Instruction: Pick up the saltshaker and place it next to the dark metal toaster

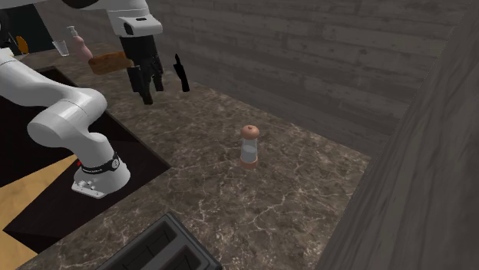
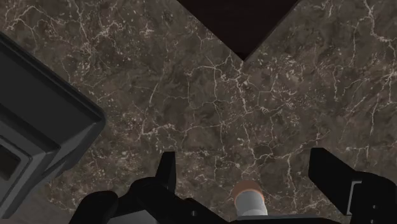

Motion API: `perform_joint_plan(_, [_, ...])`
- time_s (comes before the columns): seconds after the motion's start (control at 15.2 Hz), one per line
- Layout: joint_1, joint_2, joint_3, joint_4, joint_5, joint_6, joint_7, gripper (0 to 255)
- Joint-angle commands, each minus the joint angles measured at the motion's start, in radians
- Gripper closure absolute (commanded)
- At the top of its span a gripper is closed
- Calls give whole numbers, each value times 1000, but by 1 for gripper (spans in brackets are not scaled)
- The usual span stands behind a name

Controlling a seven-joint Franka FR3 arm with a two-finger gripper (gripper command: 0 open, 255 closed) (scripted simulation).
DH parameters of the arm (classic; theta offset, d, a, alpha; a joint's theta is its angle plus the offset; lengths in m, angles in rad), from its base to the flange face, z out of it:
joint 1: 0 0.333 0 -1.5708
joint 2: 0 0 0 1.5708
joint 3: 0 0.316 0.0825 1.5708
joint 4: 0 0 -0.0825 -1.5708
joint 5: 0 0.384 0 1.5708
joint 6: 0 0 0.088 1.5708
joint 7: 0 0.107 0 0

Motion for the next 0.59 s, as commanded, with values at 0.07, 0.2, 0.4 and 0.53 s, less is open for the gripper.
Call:
perform_joint_plan(0.07, [2,26,14,-4,1,34,14,0])
perform_joint_plan(0.2, [5,81,42,-7,0,100,42,0])
perform_joint_plan(0.4, [5,172,83,0,-8,196,87,0])
perform_joint_plan(0.53, [3,238,111,12,-18,257,118,0])
